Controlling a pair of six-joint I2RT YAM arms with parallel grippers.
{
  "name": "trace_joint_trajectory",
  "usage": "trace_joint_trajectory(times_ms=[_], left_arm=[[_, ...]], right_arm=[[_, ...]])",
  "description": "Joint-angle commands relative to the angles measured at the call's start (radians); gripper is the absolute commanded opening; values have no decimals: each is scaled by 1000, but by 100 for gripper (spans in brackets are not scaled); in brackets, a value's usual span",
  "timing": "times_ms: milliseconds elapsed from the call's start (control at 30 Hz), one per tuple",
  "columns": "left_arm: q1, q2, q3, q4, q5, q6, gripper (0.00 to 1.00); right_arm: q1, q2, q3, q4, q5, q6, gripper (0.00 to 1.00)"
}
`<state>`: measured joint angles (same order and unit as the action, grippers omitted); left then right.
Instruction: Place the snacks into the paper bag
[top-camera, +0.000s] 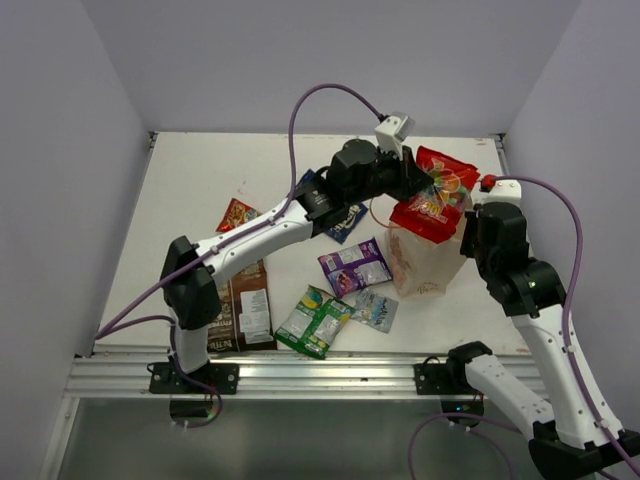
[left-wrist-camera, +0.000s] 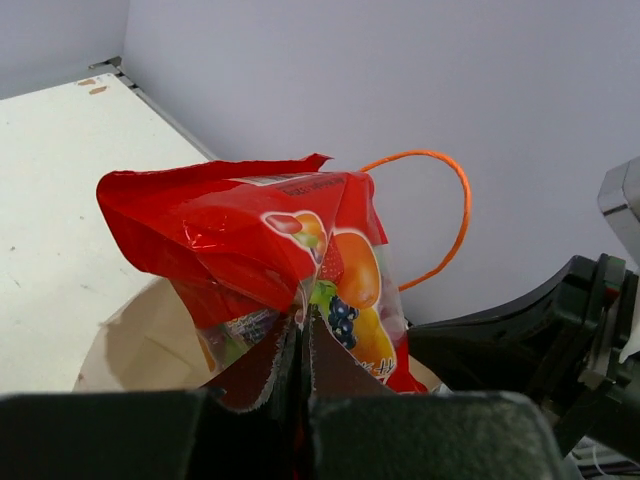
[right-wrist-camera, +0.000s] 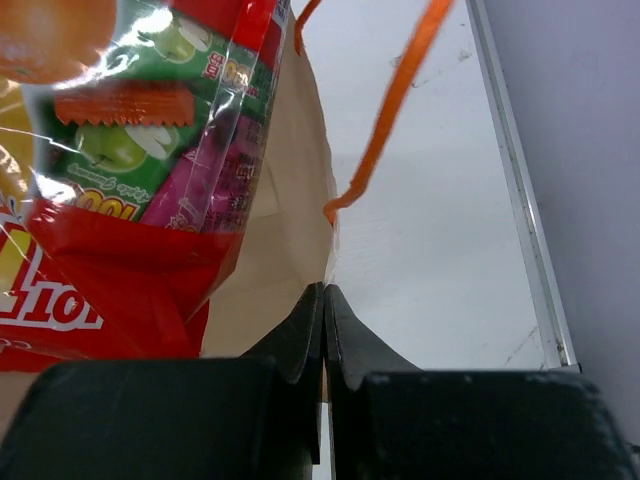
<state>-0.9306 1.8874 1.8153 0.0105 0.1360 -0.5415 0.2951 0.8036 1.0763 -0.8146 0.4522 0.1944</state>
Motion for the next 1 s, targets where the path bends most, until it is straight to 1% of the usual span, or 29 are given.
trace_joint_trajectory(times_ms=[0, 100, 167, 333, 367, 433, 467, 500, 533, 567, 700, 733, 767, 833, 867, 900, 933, 967], left_arm=[[-14, -76, -28, 239, 20, -31, 0], [-22, -62, -31, 224, 10, -23, 0], [-27, -42, -16, 186, 5, -15, 0], [-56, 38, 131, 7, -13, 32, 0], [-60, 42, 145, -3, -18, 38, 5], [-73, 45, 142, -7, -41, 49, 20], [-74, 49, 141, -10, -48, 61, 24], [-79, 50, 141, -51, -56, 69, 26], [-82, 52, 142, -56, -71, 74, 28], [-82, 56, 144, -63, -81, 81, 32], [-83, 64, 151, -84, -96, 92, 33], [-83, 70, 151, -86, -95, 95, 34], [-83, 72, 153, -87, -93, 94, 36], [-85, 72, 154, -84, -90, 95, 43], [-85, 69, 154, -80, -85, 97, 51], [-85, 67, 156, -69, -81, 100, 55], [-86, 64, 159, -66, -82, 106, 69], [-89, 62, 173, -64, -82, 112, 73]], right_arm=[[4, -7, -10, 14, -14, -3, 0], [4, -7, -13, 12, -14, -1, 0], [6, -9, -13, 14, -14, -3, 0], [6, -6, -12, 15, -12, -3, 0], [7, -6, -13, 17, -12, -3, 0], [7, -6, -13, 17, -14, -1, 0], [7, -9, -13, 17, -12, -3, 0], [6, -9, -13, 14, -14, -3, 0], [7, -9, -13, 15, -10, -3, 0], [6, -9, -13, 18, -12, -1, 0], [6, -7, -15, 17, -12, -3, 0], [7, -7, -13, 17, -12, -1, 0], [6, -7, -13, 17, -14, -3, 0], [7, -7, -13, 17, -14, -3, 0], [7, -7, -13, 17, -14, -3, 0], [6, -7, -15, 17, -15, -3, 0], [6, -6, -13, 17, -14, -1, 0], [7, -6, -15, 18, -14, -3, 0]])
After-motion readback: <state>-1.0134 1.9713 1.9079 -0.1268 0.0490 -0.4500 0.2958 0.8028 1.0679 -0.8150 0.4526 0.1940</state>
